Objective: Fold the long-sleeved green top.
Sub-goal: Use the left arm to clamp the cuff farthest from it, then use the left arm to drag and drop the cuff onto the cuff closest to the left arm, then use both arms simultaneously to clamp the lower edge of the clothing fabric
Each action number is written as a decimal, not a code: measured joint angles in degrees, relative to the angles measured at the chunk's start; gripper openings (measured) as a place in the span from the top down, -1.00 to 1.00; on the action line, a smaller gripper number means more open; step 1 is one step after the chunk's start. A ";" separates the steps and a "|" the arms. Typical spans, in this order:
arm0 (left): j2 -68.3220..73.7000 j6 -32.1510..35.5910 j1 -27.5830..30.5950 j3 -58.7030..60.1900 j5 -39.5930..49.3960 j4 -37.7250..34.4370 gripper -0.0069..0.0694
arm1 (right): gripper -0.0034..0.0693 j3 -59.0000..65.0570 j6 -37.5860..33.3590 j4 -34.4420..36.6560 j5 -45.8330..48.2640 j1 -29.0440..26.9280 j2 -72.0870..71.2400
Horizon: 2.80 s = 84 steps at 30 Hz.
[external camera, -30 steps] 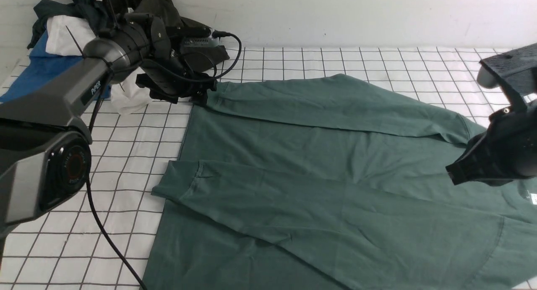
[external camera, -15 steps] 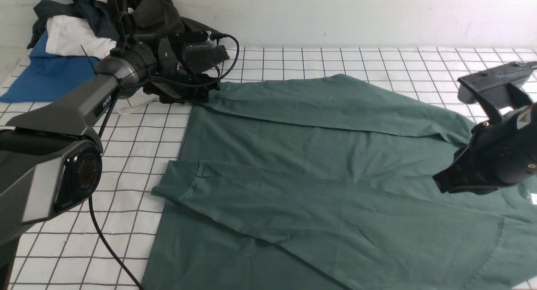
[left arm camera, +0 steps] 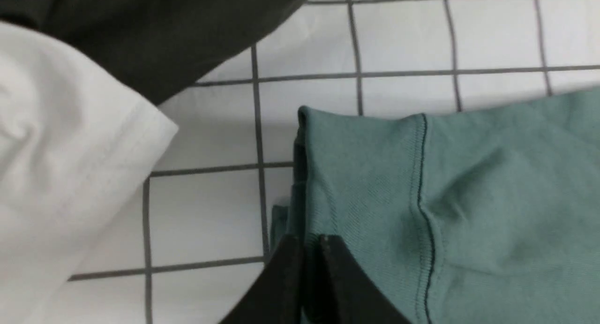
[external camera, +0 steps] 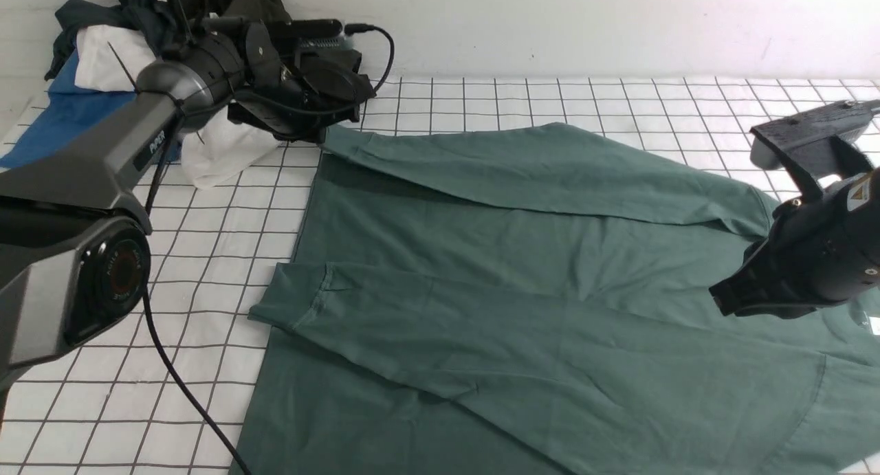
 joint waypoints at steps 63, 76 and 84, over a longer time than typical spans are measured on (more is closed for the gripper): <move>-62.74 25.65 -33.08 89.95 14.49 8.66 -0.22 | 0.94 6.47 -4.37 6.64 16.79 21.12 -25.17; -51.87 23.37 -33.08 94.60 -2.29 13.27 -0.49 | 0.94 9.05 -3.18 6.06 16.72 21.12 -25.17; -51.22 14.38 -33.16 94.21 -0.85 14.05 -0.35 | 0.94 9.12 -3.18 6.06 16.72 21.12 -25.17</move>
